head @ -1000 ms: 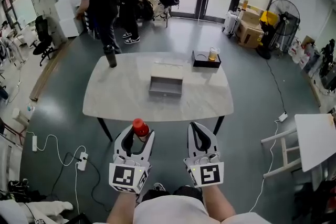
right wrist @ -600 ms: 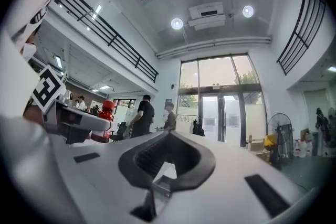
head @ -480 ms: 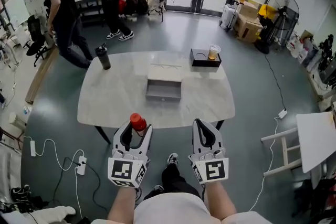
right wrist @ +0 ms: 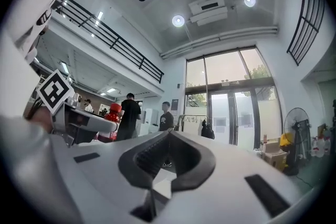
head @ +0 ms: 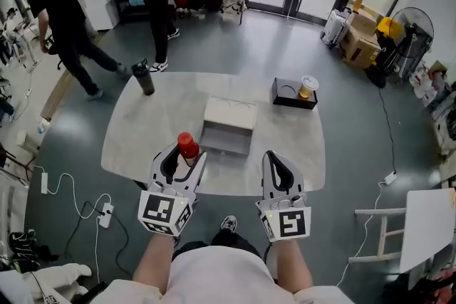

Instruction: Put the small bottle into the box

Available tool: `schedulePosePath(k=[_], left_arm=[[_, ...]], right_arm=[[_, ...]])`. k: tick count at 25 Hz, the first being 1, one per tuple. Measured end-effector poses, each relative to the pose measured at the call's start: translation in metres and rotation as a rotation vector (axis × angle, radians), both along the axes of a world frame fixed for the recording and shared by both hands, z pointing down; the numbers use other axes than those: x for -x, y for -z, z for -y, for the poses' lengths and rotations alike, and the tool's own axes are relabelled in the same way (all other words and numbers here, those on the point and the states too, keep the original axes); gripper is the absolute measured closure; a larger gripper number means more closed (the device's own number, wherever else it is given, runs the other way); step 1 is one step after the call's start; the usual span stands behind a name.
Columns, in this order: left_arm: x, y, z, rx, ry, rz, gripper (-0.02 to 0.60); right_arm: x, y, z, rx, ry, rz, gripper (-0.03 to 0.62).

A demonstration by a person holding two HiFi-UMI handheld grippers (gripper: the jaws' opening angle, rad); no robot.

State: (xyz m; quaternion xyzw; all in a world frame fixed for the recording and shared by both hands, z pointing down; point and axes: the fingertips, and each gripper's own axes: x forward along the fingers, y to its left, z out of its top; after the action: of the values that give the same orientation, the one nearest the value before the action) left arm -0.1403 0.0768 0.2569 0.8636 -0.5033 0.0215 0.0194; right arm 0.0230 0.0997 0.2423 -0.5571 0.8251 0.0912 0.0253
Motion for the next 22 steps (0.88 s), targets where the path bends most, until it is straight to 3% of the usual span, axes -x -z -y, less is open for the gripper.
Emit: schedulePosePath(k=[5, 9, 15, 22], left_arm=[[-0.013, -0.01, 0.042, 0.045, 0.019, -0.004, 0.345], [-0.021, -0.024, 0.066, 0.079, 0.016, 0.009, 0.345], [-0.028, -0.052, 0.097, 0.143, -0.008, 0.026, 0.345], [-0.032, -0.069, 0.143, 0.176, -0.066, 0.037, 0.345]], right_arm=[[-0.019, -0.03, 0.046, 0.095, 0.023, -0.006, 0.569], [-0.026, -0.042, 0.071, 0.108, 0.037, 0.007, 0.569], [-0.027, -0.07, 0.097, 0.181, 0.035, 0.014, 0.569], [-0.024, -0.084, 0.14, 0.202, 0.028, -0.02, 0.569]])
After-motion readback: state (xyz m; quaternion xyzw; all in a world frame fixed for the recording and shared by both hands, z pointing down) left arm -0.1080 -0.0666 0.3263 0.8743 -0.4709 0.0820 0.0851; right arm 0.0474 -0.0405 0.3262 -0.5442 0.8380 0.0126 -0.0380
